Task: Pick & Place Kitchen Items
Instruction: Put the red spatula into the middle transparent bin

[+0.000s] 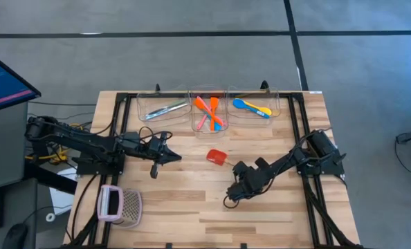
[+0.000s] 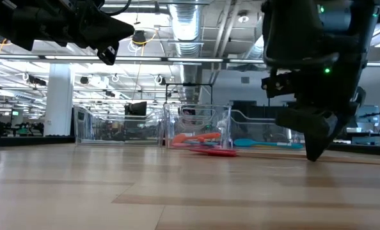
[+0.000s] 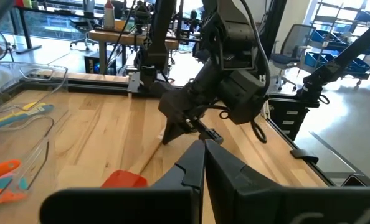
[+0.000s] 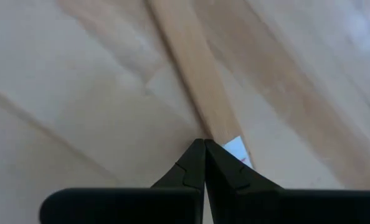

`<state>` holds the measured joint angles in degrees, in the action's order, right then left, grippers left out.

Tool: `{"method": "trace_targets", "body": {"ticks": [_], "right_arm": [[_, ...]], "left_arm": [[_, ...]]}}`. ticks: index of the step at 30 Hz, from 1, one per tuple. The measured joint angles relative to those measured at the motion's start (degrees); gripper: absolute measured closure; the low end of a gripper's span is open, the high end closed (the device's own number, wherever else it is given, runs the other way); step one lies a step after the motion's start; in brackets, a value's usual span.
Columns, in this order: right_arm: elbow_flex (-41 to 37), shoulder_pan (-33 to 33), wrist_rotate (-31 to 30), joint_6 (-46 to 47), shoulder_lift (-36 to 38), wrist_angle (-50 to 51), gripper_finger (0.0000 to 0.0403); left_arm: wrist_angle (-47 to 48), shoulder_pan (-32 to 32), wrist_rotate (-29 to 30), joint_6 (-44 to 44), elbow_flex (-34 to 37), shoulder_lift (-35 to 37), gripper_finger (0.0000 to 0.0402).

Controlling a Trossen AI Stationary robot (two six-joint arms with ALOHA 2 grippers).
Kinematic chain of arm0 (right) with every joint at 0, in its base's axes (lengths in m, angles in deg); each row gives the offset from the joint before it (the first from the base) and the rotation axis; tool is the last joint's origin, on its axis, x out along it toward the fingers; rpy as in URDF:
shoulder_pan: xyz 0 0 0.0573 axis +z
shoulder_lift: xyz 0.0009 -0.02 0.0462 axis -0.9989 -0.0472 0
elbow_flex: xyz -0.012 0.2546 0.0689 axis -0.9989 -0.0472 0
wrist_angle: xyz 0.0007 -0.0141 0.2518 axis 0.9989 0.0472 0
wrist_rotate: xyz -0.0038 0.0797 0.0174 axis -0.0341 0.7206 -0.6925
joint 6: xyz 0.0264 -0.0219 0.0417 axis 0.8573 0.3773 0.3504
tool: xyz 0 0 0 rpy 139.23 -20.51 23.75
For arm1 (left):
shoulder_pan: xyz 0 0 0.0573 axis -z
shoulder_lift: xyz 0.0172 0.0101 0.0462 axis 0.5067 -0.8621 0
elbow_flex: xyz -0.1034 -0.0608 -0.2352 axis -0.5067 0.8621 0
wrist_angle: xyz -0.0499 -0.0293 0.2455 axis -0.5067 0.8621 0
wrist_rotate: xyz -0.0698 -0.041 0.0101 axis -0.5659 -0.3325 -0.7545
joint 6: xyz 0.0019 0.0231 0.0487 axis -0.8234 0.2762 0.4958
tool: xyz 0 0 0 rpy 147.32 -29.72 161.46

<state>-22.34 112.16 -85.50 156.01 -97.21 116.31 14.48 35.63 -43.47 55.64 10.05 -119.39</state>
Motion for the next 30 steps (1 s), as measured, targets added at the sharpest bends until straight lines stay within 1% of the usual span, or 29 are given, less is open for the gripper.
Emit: {"method": "trace_targets", "body": {"ticks": [5, 8, 11, 13, 15, 18, 22, 25, 28, 30], "right_arm": [[-0.26, -1.23, -2.00, -0.02, -0.25, 2.26, 0.0403], [-0.33, -2.10, -2.32, -2.32, -0.27, 2.13, 0.0403], [-0.35, -2.15, -0.78, -5.85, 0.06, 2.12, 0.0403], [-0.35, -2.01, 1.68, -8.23, 1.01, 1.22, 0.0403], [-0.35, -1.65, 3.43, -10.83, 2.65, -0.13, 0.0403], [-0.40, -0.77, 3.43, -12.67, 6.45, -0.42, 0.0403], [-2.21, 0.29, 0.25, -12.98, 13.30, -1.95, 0.0403], [-6.24, -0.03, -0.62, -15.12, 19.11, -9.19, 0.0403], [-12.15, -1.14, -0.59, -19.66, 23.92, -21.56, 0.0403], [-15.84, -2.64, -0.57, -22.92, 25.89, -29.72, 0.0403]], "left_arm": [[-0.04, 0.00, -0.02, 0.00, 0.00, 0.00, 0.0400], [-0.10, 0.00, -0.02, -0.11, 0.00, 0.00, 0.0400], [-0.42, 0.00, -0.03, -1.72, 0.00, 0.00, 0.0400], [-1.09, 0.00, -0.04, -2.60, 0.00, 0.00, 0.0400], [-1.68, 0.00, -0.04, -2.70, 0.00, 0.02, 0.0400], [-1.71, 0.00, -0.04, -2.69, 0.00, 0.02, 0.0400], [-1.82, 0.00, -0.07, -2.69, 0.00, 0.02, 0.0400], [-2.01, 0.33, -0.07, -2.67, 0.00, 0.02, 0.0400], [-2.09, 1.33, -0.23, -2.64, 0.00, 0.02, 0.0400], [-2.28, 2.19, -0.24, -2.62, 0.00, 0.02, 0.0400]]}}
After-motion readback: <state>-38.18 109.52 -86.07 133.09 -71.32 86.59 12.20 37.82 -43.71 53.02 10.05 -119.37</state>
